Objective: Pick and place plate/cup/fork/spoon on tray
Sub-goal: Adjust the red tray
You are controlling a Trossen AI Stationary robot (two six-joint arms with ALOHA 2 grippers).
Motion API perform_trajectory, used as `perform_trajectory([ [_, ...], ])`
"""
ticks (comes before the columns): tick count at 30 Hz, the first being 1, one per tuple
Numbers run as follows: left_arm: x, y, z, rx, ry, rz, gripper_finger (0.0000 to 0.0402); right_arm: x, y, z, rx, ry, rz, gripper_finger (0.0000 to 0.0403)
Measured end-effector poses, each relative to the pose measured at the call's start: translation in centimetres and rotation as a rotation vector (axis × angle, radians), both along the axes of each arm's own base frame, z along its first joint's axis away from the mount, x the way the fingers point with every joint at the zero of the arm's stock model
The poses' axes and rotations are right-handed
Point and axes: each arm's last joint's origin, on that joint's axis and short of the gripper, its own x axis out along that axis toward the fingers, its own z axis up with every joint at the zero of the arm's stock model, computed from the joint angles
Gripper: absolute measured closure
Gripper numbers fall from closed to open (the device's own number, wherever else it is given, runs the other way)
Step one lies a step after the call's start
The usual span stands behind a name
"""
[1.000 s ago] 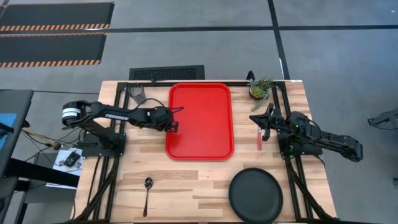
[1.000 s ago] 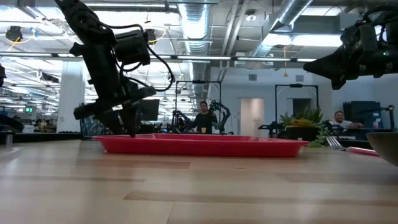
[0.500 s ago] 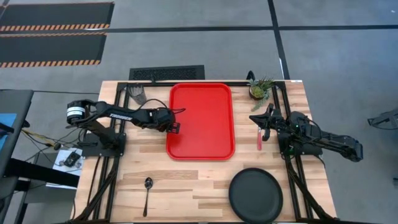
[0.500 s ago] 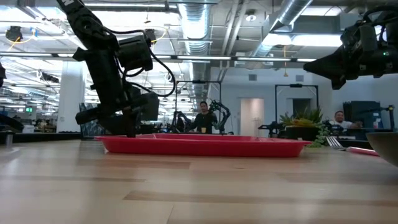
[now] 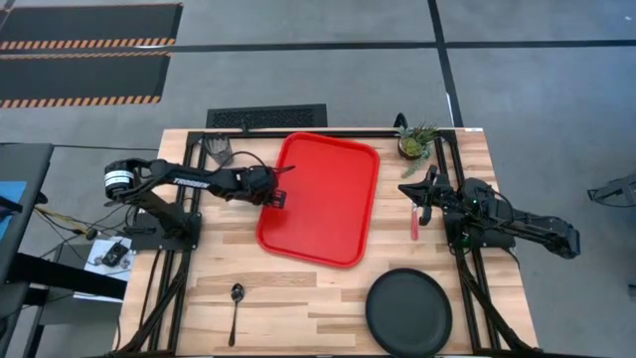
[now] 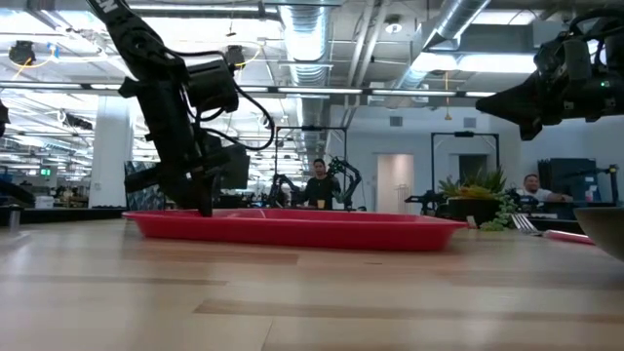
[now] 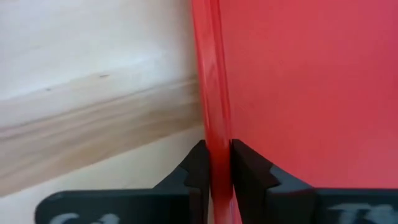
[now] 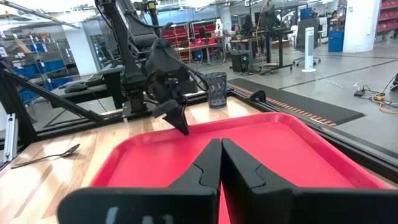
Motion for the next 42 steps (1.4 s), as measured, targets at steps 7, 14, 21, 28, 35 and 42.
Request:
perform_trajectory([
  [7,-0.6,0.9,1.0,0.056,-0.002,-0.03,0.0372,0.0,0.0,0.0,0.0,0.0,0.0,0.0369],
  [14,-1.8,1.8,3.2,0.162,-0.025,-0.071,0.0374,0.0,0.0,0.0,0.0,0.0,0.0,0.0369],
  [21,-3.5,2.5,4.8,0.226,0.01,-0.184,0.0374,0.0,0.0,0.0,0.0,0.0,0.0,0.0369],
  [28,-4.1,3.2,5.5,0.299,0.041,-0.368,0.0374,0.0,0.0,0.0,0.0,0.0,0.0,0.0369],
  [35,-3.7,3.6,5.9,0.431,0.062,-0.586,0.0374,0.0,0.0,0.0,0.0,0.0,0.0,0.0369],
  [42,-3.0,4.0,6.7,0.602,0.067,-0.732,0.0374,0.0,0.0,0.0,0.0,0.0,0.0,0.0369],
])
